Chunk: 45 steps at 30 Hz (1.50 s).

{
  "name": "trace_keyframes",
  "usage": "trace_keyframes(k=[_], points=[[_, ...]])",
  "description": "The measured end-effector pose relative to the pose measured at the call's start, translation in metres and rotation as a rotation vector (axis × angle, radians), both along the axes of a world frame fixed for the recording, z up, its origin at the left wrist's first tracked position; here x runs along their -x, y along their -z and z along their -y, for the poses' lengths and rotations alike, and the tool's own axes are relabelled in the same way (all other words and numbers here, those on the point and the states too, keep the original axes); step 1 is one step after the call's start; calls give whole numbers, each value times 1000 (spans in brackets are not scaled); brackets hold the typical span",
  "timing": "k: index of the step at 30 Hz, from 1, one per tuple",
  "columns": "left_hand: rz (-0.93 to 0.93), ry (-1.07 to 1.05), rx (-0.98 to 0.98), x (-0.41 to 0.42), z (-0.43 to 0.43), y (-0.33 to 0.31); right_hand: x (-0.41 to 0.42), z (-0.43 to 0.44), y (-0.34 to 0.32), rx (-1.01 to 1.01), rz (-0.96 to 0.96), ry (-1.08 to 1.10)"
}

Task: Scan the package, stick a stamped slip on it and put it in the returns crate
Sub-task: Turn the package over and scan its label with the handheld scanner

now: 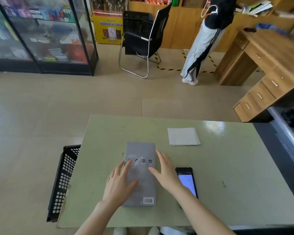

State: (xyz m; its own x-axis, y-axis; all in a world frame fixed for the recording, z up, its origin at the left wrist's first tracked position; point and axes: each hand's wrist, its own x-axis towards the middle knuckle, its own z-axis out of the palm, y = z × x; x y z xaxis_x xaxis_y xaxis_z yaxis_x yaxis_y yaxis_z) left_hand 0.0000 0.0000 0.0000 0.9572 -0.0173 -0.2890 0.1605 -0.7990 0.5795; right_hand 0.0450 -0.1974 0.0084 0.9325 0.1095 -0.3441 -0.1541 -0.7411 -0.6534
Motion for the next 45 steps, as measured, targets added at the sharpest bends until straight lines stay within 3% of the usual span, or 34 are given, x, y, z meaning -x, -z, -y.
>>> trace_keyframes(k=[5,13,24,33,38,45], points=[[-76,-6,112,10,0,11,17,-10,14,-105,-105,71],[-48,30,178,4,-10,18,18,-25,18,-48,-27,129],[-47,102,158,-24,-12,20,0,-32,13,-20,-36,184],[0,22,92,-33,-3,16,4,-5,17,-58,-141,288],[-21,-73,182,-36,16,9,6,-4,17,-143,-229,227],[-133,-143,389,-43,10,2,-1,-7,6,-163,-46,89]])
